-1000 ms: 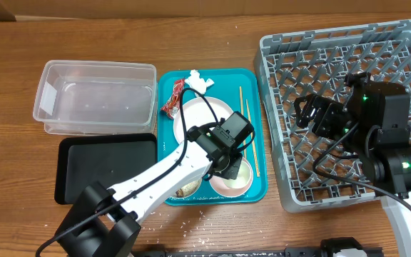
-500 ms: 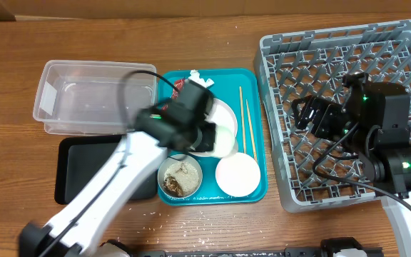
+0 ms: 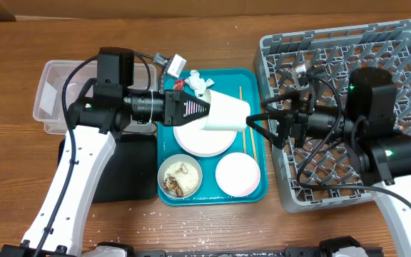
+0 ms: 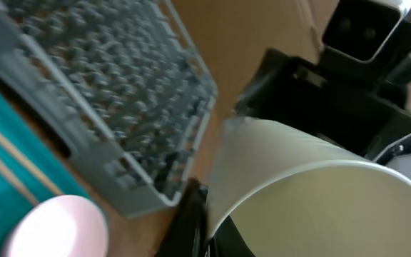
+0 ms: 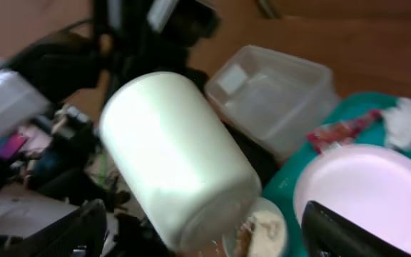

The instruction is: Sort waste into correct bins and load items into the dishwasher

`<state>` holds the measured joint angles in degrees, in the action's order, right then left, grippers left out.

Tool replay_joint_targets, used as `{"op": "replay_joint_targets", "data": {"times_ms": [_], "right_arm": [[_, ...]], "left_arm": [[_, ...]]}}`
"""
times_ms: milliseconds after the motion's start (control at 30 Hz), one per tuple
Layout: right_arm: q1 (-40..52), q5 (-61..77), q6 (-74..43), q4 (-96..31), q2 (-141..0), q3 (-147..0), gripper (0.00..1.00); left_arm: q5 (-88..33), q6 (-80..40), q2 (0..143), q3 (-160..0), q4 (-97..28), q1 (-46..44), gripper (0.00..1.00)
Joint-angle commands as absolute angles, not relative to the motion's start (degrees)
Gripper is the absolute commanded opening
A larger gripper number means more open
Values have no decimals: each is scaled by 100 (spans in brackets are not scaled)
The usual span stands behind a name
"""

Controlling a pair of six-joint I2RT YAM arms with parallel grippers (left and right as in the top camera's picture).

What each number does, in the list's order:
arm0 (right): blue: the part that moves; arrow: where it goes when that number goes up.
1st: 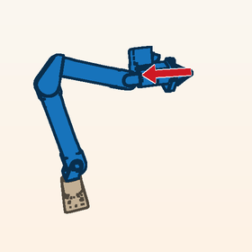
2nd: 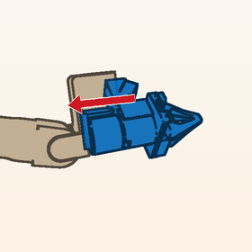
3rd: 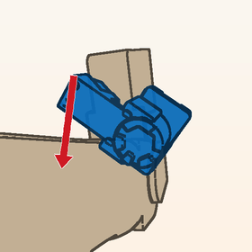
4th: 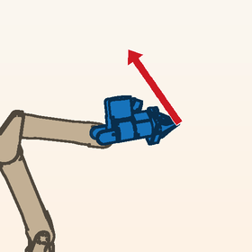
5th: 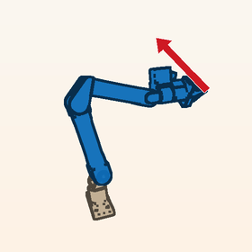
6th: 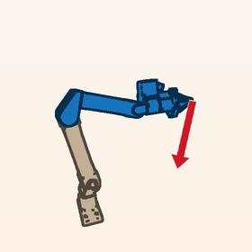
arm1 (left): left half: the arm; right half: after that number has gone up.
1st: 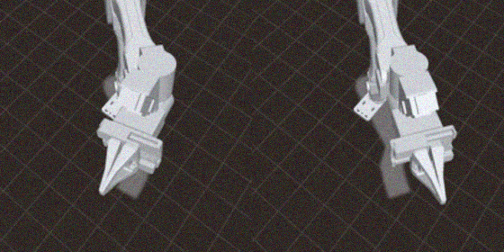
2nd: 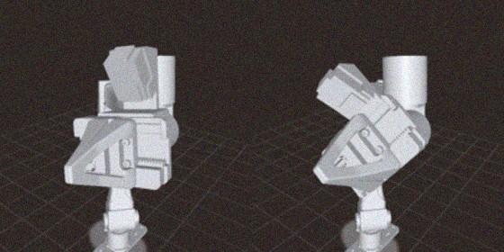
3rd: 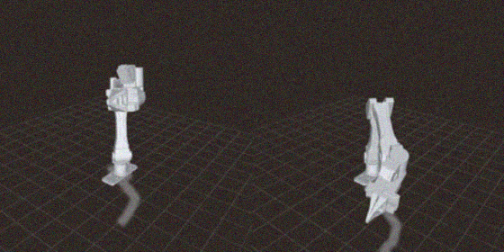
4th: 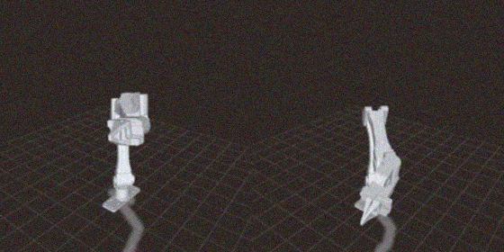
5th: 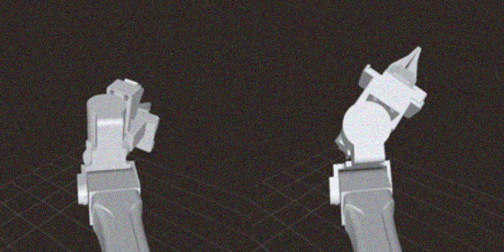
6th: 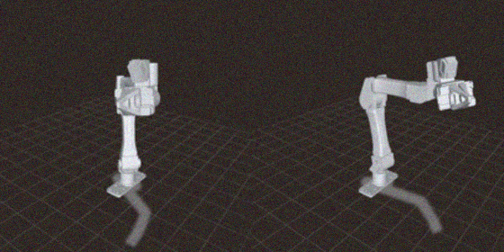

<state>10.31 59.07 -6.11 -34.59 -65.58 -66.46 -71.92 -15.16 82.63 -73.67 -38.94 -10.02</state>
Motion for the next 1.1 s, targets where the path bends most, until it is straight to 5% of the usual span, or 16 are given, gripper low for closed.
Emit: {"op": "replay_joint_targets", "data": {"times_ms": [0,300,467,600,633,667,700,767,800,1067], "right_arm": [[1214,7159,-405,-3035,-6604,-6812,89],[1721,6692,-473,-2834,-6829,-6812,88],[1719,7004,-471,-2718,-6825,-6812,71],[1719,7063,-473,-2576,-6816,-6812,77],[1719,7061,-473,-2561,-6810,-6812,66],[1719,7059,-471,-2552,-6805,-6812,54],[1704,7057,-471,-2554,-6805,-6812,52],[1592,6982,-471,-2585,-6792,-6812,50],[1516,6919,-473,-2620,-6770,-6812,49],[250,5310,-985,-3693,-6302,-6812,49]], "left_arm": [[-8055,-1372,8272,-7437,-3863,-982,4],[-8814,-1374,8272,-7437,-3481,-982,4],[-8541,-1374,8272,-7437,-3461,-982,4],[-8379,-1372,8272,-7437,-3465,-989,5],[-8379,-1372,8272,-7437,-3468,-989,8],[-8381,-1372,8272,-7437,-3468,-989,21],[-8381,-1372,8272,-7437,-3470,-987,49],[-8346,-1372,8272,-7437,-3468,-974,88],[-8296,-1372,8272,-7437,-3468,-965,96],[-7459,-1439,8272,-7439,-3861,-626,100]]}}
